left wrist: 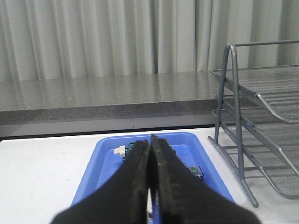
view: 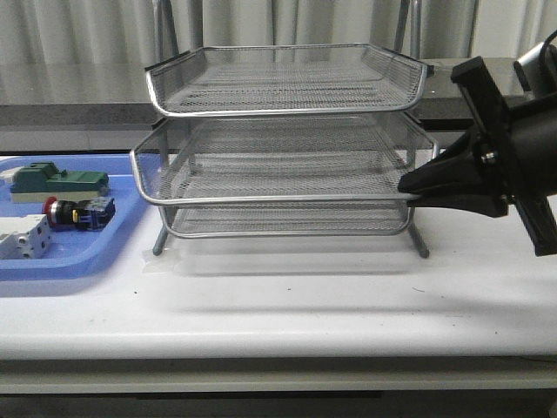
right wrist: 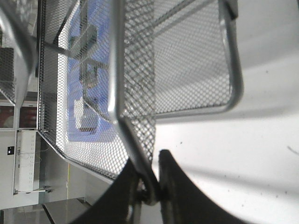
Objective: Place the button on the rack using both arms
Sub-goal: 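Pull the middle wire tier toward the robot with the right gripper, release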
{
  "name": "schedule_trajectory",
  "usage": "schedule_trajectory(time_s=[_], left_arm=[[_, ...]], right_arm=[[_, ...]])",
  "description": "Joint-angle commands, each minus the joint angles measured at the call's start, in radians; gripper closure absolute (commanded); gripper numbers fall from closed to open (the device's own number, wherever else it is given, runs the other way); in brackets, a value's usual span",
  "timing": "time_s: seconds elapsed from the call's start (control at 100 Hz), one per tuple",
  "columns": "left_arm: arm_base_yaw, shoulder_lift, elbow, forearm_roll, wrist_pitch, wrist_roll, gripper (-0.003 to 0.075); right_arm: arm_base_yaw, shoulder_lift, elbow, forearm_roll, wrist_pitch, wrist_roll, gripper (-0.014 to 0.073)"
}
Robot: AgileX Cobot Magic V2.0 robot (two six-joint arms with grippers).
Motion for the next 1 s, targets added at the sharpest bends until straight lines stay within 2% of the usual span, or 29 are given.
schedule_trajectory(time_s=[0.0, 0.3, 0.52, 0.61, 0.76, 0.81, 0.99], left_arm=[[-0.01, -0.032, 0.034, -0.007, -0.083, -0.009, 0.0741], [-0.01, -0.032, 0.034, -0.007, -0.083, -0.009, 0.0741], [-0.01, -0.032, 0.034, -0.007, -0.083, -0.009, 0.0741], [-0.01, -0.032, 0.034, -0.007, -0.083, -0.009, 0.0741], [-0.01, -0.032, 0.034, -0.007, -0.083, -0.009, 0.0741], [-0.01, -0.032, 0.034, -0.007, -0.083, -0.009, 0.0741], [-0.01, -0.032, 0.034, -0.007, -0.083, -0.009, 0.0741]], right_arm=[[0.003, -0.075, 0.041, -0.038, 0.087, -0.041, 0.0608], [0.003, -0.183, 0.176, -0.038, 0.088, -0.053, 0.0608], [0.003, -0.221, 0.194, -0.034, 0.056, -0.054, 0.0592], [0.002, -0.233, 0.194, -0.029, 0.044, -0.069, 0.0495], [0.002, -0.266, 0.194, -0.026, 0.049, -0.079, 0.0205], [0.002, -0.281, 0.194, -0.028, 0.053, -0.079, 0.0144], [0.002, -0.354, 0.194, -0.122, 0.054, -0.022, 0.0139]])
